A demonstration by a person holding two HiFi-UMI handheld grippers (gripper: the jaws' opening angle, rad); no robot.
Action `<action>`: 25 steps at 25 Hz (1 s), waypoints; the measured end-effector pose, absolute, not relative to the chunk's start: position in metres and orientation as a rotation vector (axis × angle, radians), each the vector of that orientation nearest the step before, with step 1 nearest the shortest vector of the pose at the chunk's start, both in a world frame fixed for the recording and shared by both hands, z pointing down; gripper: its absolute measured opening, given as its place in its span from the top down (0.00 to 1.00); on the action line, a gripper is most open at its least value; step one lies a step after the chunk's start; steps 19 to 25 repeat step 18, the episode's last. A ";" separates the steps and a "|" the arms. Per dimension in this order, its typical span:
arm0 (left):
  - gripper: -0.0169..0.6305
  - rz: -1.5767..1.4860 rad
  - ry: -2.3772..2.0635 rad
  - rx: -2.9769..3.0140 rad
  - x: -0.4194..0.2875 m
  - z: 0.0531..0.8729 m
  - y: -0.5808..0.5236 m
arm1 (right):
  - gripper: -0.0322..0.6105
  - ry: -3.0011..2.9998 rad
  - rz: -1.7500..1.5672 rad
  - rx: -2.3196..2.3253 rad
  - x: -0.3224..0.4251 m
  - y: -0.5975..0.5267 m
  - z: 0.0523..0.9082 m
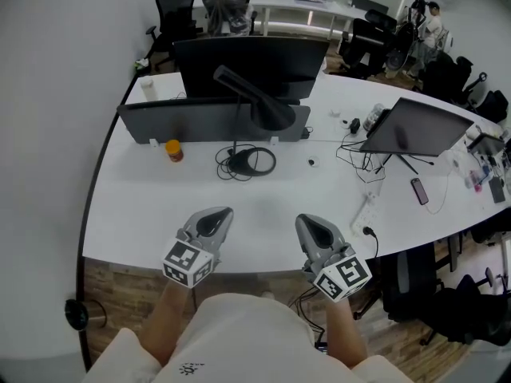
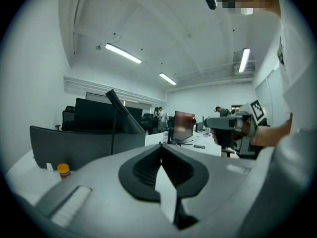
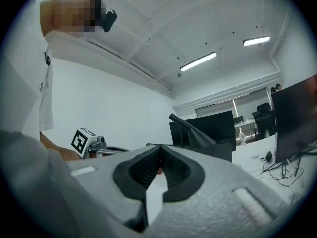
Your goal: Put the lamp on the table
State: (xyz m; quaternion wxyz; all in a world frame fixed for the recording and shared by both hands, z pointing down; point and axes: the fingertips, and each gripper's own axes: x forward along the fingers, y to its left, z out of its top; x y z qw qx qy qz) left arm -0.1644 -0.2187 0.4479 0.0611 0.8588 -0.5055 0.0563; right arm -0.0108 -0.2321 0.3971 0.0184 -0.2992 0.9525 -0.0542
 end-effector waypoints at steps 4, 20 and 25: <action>0.98 0.156 -1.527 2.574 -0.172 0.451 -0.217 | 0.95 2.951 -0.163 -0.958 -0.010 -0.232 0.396; 0.98 0.145 -1.531 2.574 -0.175 0.455 -0.214 | 0.95 2.952 -0.158 -0.990 -0.010 -0.227 0.395; 0.98 0.145 -1.531 2.574 -0.175 0.455 -0.214 | 0.95 2.952 -0.158 -0.990 -0.010 -0.227 0.395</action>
